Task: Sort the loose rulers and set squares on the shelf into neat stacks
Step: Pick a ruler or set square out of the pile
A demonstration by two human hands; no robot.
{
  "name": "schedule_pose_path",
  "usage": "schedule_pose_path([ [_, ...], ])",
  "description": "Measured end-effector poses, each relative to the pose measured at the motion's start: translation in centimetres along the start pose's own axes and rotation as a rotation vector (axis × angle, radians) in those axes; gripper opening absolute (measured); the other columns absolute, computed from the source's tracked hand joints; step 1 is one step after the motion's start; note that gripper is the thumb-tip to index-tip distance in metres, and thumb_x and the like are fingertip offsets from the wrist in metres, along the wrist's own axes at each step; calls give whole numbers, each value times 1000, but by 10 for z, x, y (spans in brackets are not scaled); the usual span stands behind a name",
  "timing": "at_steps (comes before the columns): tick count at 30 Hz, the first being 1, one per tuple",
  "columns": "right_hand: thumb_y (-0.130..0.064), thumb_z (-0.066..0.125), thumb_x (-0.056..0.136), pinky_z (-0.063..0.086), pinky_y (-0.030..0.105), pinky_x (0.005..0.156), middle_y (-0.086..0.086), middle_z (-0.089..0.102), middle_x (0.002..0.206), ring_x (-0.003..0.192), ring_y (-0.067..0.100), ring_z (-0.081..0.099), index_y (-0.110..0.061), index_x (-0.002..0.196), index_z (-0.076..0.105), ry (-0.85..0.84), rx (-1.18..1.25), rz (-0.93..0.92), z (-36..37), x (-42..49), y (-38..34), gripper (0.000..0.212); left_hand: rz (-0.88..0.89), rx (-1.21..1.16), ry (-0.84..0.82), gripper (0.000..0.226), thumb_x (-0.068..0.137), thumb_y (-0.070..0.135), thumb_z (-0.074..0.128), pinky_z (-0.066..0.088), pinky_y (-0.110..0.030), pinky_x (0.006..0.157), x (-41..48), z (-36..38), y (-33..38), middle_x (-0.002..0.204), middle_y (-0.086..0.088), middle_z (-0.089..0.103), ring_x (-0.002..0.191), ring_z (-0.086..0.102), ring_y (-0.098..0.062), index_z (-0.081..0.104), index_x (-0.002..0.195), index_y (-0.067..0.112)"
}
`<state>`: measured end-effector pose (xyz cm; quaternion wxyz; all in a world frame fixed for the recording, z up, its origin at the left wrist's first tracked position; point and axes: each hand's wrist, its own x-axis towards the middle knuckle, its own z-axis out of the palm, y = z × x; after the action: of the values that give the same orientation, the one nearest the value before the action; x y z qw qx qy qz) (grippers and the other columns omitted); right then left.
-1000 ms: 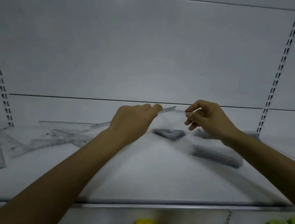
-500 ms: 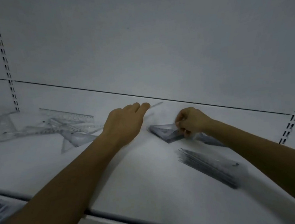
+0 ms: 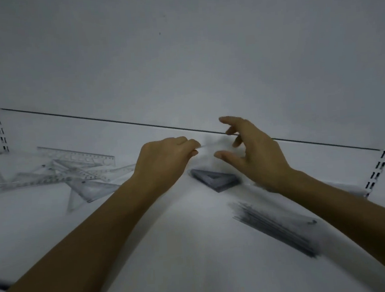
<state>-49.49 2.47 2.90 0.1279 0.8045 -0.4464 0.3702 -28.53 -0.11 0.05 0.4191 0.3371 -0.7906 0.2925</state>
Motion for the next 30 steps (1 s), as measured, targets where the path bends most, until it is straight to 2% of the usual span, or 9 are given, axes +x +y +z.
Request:
schedule_pose_path([
  [3, -36, 50, 90, 49, 34, 68, -1, 70, 96, 80, 20, 64, -19, 104, 69, 18, -252, -351, -9, -1, -5, 29, 110, -27, 6, 23, 87, 27, 54, 47, -24, 42, -1, 0, 8, 70, -3, 69, 53, 63, -21, 73, 89, 14],
  [6, -27, 48, 91, 47, 35, 71, -3, 71, 77, 64, 19, 63, -19, 86, 72, 14, -386, -397, -22, -7, 4, 26, 130, 12, -61, 15, 83, 29, 62, 35, -19, 43, -3, 0, 12, 62, 1, 65, 46, 58, -18, 71, 81, 18],
  [12, -24, 62, 90, 41, 30, 78, -1, 71, 73, 59, 18, 61, -16, 95, 67, 48, -325, -33, -70, -48, 59, 11, -34, 10, -203, 18, 93, 29, 50, 34, -25, 46, 3, -3, 22, 68, 5, 65, 52, 55, -17, 64, 84, 22],
  [14, -23, 67, 86, 48, 26, 75, -2, 70, 80, 70, 14, 64, -16, 93, 63, 57, -87, 134, -84, -64, 72, 11, -200, -249, -317, 16, 96, 33, 49, 41, -26, 56, 18, 0, 42, 80, 11, 67, 64, 60, -12, 62, 92, 25],
  [16, -20, 70, 83, 51, 23, 74, 1, 68, 84, 77, 13, 64, -17, 90, 64, 146, 163, 362, -100, -76, 89, 10, -405, -602, -272, 6, 91, 29, 58, 50, -25, 61, 38, 8, 64, 80, 12, 68, 62, 63, -8, 61, 88, 24],
  [19, -15, 73, 80, 52, 33, 73, 15, 66, 91, 78, 25, 62, -17, 93, 64, 245, 388, 709, -113, -97, 122, 16, -537, -753, -285, 8, 89, 26, 62, 53, -27, 63, 69, 28, 93, 77, 5, 69, 59, 63, -10, 59, 95, 22],
  [23, -8, 76, 76, 49, 35, 69, 17, 66, 94, 78, 26, 59, -10, 83, 59, 255, 400, 956, -108, -119, 153, 18, -385, -564, -483, 10, 92, 33, 56, 53, -33, 73, 88, 60, 119, 79, 10, 66, 71, 60, -12, 55, 97, 24],
  [26, -12, 75, 78, 47, 33, 74, 11, 65, 90, 88, 27, 61, -8, 85, 62, 169, 229, 965, -102, -126, 162, 15, -230, -339, -606, 15, 93, 36, 52, 49, -33, 70, 84, 78, 125, 90, 0, 66, 77, 59, -19, 54, 96, 22],
  [30, -24, 76, 76, 48, 37, 82, 4, 65, 92, 93, 24, 58, -20, 81, 63, 72, -57, 915, -95, -125, 166, 15, -39, 44, -618, 29, 94, 48, 44, 39, -29, 63, 77, 89, 125, 84, -1, 59, 72, 54, -21, 53, 88, 21],
])
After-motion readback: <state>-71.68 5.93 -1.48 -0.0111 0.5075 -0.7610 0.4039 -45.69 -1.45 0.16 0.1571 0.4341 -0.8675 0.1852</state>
